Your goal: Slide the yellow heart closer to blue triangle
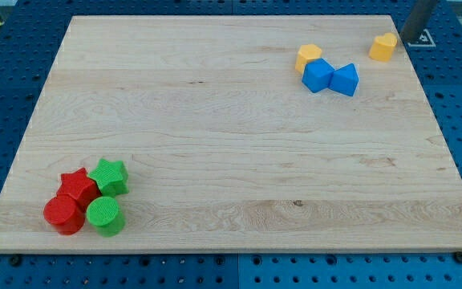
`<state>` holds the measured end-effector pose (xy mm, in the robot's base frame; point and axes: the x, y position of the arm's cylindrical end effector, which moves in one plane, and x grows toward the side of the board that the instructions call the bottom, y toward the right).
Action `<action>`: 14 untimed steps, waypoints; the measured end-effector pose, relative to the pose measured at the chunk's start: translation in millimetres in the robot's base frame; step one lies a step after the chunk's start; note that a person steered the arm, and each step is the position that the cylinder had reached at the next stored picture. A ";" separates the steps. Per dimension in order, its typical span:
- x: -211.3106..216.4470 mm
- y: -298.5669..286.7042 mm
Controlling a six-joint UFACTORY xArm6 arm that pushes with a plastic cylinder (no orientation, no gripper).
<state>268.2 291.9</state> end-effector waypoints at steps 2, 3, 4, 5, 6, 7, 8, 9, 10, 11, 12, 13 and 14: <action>22.1 -56.0; 12.1 -55.3; 16.6 -59.4; 27.4 -71.2; 20.5 -69.9; 12.0 -33.4; 47.4 -30.1; 73.4 -48.4; 67.7 -53.8; 41.0 -29.8; 38.6 -30.5; 46.3 -36.1; 57.1 -36.0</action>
<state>325.3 255.8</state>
